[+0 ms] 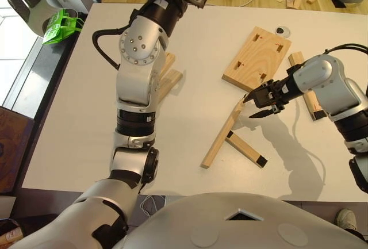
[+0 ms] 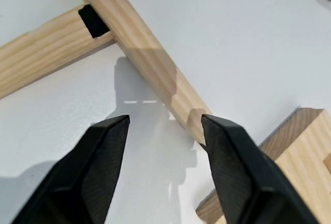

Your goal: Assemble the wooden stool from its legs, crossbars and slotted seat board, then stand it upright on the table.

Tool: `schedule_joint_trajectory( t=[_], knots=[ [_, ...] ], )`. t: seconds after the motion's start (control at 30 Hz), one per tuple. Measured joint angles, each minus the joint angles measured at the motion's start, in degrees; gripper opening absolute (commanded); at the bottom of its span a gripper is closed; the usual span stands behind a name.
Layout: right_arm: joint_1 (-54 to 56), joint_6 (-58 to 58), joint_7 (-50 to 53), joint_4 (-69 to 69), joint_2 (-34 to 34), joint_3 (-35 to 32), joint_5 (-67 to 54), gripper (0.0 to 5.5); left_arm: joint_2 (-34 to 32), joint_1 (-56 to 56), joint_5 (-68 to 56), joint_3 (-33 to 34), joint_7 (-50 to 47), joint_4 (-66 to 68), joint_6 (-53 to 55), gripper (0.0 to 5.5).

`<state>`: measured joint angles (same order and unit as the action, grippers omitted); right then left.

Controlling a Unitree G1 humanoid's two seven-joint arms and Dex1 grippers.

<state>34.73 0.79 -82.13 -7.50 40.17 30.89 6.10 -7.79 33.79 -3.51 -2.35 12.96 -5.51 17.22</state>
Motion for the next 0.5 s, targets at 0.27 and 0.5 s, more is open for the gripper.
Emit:
schedule_joint_trajectory(
  t=[0.27,0.5],
  knots=[
    [5.84,-7.53,0.72,-8.38,-8.37,2.32,2.69,3.48,0.92,-0.01,0.0,0.04,-0.68,0.09,-0.3,4.57],
    [7.32,-12.6,-2.49,-10.54,-9.19,4.71,4.45,3.48,1.12,-0.01,-0.03,0.02,-0.95,0.16,-0.45,4.57]
  ],
)
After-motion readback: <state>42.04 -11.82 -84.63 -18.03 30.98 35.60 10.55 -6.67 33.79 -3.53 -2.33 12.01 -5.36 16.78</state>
